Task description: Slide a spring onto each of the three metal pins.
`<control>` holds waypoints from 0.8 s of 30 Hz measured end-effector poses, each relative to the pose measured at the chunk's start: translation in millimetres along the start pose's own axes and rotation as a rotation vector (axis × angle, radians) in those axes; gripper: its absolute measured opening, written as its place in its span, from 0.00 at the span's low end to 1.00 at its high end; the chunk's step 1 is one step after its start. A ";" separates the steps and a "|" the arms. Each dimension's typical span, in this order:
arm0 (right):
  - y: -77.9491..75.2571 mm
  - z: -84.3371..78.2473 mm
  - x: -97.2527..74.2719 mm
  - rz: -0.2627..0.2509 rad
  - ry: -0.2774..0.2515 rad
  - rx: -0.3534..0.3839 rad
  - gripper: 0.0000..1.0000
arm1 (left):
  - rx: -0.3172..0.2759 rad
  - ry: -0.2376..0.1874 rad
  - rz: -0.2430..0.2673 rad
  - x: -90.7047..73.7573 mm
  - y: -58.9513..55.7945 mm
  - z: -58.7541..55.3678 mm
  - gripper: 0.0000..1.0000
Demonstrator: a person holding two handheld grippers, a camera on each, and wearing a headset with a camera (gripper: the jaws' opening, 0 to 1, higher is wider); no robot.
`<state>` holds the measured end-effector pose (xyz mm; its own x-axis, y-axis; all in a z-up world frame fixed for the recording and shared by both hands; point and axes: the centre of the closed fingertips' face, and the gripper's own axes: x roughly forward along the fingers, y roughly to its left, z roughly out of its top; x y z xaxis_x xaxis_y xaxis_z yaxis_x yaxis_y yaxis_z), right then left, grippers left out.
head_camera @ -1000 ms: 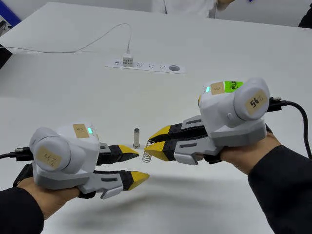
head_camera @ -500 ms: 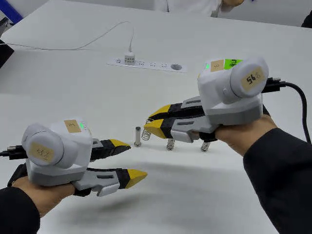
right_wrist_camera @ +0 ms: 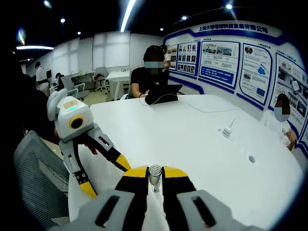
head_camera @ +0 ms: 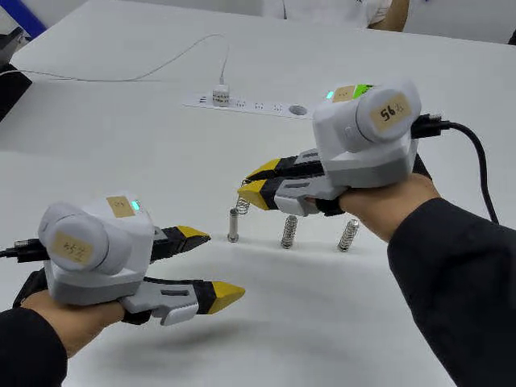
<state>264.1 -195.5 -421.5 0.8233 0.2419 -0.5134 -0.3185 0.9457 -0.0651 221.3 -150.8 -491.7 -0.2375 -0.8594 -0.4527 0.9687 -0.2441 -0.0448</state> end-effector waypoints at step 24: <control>-6.1 -15.0 23.7 0.024 0.065 -0.001 0.12 | -0.028 0.007 0.022 -3.0 6.0 -5.9 0.61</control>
<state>278.6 -198.8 -446.2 0.7834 0.2498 -0.5691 -0.3381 0.9396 -0.0531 228.2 -147.0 -495.9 -0.2155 -0.8612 -0.4604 0.9754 -0.2121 -0.0597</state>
